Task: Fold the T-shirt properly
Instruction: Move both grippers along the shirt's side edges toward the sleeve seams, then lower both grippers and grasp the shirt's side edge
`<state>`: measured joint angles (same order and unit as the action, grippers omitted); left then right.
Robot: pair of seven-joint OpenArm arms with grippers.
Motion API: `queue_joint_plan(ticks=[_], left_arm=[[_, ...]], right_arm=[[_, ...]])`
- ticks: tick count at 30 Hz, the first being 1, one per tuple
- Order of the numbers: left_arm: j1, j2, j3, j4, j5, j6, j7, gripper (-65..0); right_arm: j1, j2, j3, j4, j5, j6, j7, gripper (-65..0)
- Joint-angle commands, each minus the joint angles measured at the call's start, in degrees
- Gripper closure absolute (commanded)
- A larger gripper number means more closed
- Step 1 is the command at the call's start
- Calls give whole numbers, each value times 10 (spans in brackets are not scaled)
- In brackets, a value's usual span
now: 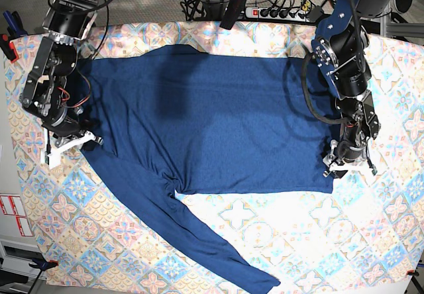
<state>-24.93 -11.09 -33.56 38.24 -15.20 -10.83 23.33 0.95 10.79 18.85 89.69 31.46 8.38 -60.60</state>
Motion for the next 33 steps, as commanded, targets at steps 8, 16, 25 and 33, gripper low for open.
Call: queue_joint_plan(ticks=[8, 16, 25, 33], left_arm=[[-9, -5, 0, 8, -6, -6, -10, -364], [-10, -6, -1, 8, -6, -6, -10, -364], [-20, -14, -1, 9, -1, -6, -10, -362], [-34, -18, 0, 8, 0, -5, -10, -366]], right_arm=[[17, 9, 3, 6, 3, 4, 13, -132], [80, 9, 3, -55, 2, 4, 13, -132], [133, 7, -25, -97, -86, 4, 14, -132], [144, 7, -101, -102, -144, 4, 14, -132]])
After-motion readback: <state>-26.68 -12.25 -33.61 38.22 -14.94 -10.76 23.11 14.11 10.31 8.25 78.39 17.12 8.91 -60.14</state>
